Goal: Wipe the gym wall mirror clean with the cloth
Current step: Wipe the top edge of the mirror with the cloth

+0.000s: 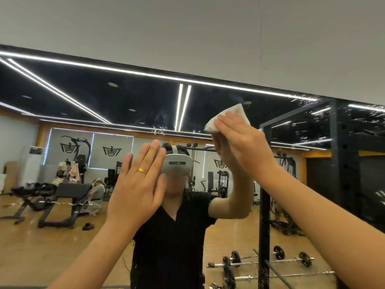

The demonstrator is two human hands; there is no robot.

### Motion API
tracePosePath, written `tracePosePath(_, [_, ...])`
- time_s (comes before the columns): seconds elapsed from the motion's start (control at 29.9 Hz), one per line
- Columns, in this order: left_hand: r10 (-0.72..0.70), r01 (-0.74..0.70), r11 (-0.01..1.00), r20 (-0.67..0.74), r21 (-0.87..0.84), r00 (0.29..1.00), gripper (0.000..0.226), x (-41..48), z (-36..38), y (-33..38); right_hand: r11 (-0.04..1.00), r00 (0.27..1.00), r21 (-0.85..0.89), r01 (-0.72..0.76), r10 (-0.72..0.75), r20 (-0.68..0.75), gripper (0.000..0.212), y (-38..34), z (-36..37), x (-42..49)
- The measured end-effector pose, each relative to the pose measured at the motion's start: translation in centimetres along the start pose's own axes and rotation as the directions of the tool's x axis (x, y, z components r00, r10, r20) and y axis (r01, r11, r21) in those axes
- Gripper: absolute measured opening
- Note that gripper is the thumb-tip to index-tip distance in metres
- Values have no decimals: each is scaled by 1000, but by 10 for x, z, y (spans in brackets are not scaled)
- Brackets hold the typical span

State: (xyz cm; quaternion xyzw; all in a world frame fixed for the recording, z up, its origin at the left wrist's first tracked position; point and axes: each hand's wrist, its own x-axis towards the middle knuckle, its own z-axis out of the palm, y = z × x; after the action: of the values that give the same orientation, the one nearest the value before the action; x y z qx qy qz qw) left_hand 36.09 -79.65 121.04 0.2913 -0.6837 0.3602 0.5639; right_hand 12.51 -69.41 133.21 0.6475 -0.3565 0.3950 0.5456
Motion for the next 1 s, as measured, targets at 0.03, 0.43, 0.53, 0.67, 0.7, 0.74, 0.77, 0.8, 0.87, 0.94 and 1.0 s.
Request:
tracePosePath(0.03, [3,-3,1000,-2,0,1000,59,0,0,0,1000,1000,-17,17,-17,14,39,-1,-7,-3])
tracePosePath(0.43, [-7,7,1000,1,0,1000,59,0,1,0,990,988,-55,132,-127,84,36,-12,-19,20])
tracePosePath(0.53, [-9,9,1000,6,3,1000,60,1,1,0,993,999,-114,2,2,33,31,11,-29,43])
tracePosePath(0.67, [-9,9,1000,6,-4,1000,60,1,0,1,939,945,-122,-322,310,-108,31,15,-15,67])
tracePosePath(0.7, [-9,9,1000,6,-4,1000,60,1,0,1,940,938,-78,-333,323,-125,29,3,-6,69])
tracePosePath(0.74, [-9,9,1000,7,-6,1000,60,1,0,1,953,944,-6,-303,300,-140,27,-12,3,67])
tracePosePath(0.77, [-10,10,1000,9,-7,1000,60,1,0,0,973,966,51,-224,228,-118,27,-24,13,62])
tracePosePath(0.8, [-11,11,1000,11,-7,1000,60,1,0,0,993,992,40,-109,111,-59,30,-38,15,52])
tracePosePath(0.87, [-8,8,1000,21,-1,1000,60,2,-1,0,995,992,13,103,-103,76,34,-50,6,33])
tracePosePath(0.94, [-13,13,1000,19,-5,1000,60,3,-3,2,991,983,6,136,-136,121,30,-39,-15,25])
tracePosePath(1.0, [-20,20,999,-2,-33,1000,59,4,-7,8,999,1000,-47,26,-26,18,33,-14,-34,21])
